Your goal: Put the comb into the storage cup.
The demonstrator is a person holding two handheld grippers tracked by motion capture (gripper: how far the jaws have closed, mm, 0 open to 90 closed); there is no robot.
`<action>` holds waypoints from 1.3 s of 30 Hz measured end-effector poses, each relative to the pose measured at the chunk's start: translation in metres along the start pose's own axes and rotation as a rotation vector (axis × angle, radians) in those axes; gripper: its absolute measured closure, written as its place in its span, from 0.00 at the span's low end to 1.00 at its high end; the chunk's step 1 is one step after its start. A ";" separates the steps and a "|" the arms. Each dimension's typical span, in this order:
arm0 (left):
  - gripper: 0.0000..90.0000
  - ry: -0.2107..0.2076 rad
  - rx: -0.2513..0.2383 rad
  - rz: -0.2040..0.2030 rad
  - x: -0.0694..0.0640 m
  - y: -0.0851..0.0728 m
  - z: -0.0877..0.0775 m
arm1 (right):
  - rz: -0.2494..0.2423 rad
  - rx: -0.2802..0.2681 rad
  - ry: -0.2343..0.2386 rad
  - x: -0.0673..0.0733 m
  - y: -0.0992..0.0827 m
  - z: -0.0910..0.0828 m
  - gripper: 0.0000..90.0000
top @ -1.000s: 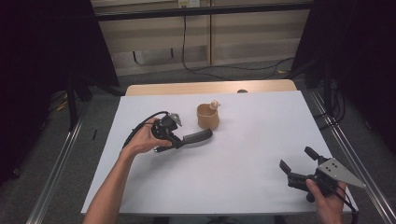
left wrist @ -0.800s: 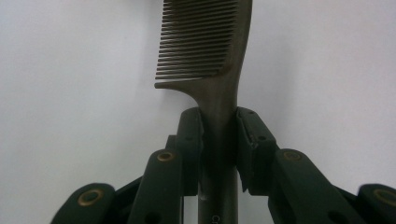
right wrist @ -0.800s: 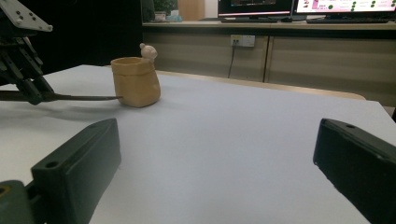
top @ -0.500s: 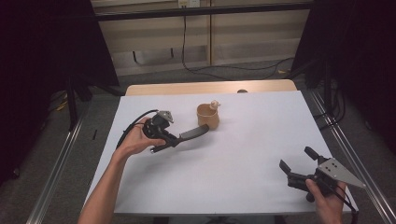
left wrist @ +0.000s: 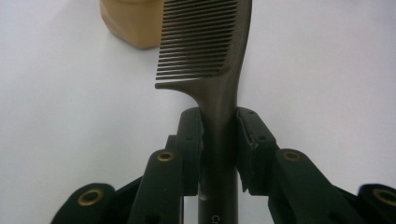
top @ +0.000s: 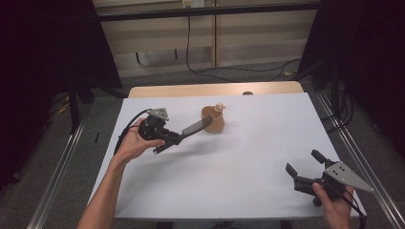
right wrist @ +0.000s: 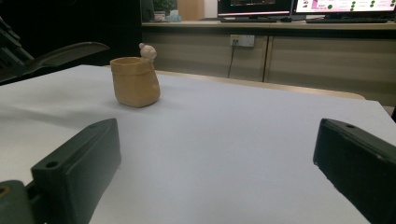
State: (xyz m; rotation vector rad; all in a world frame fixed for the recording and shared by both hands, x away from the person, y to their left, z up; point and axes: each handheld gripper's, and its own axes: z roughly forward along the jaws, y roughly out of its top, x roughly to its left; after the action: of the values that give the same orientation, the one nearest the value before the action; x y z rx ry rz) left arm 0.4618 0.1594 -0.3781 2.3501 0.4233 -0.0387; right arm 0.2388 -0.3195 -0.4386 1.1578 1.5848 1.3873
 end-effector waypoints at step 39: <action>0.81 0.226 -0.382 -0.088 -0.013 0.002 -0.024 | -0.001 -0.013 -0.005 0.000 0.001 -0.001 0.00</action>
State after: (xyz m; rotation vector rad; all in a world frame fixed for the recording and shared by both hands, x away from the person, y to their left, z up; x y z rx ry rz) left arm 0.4478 0.1710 -0.3571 1.9640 0.5880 0.2483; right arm 0.2374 -0.3196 -0.4375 1.1521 1.5699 1.3913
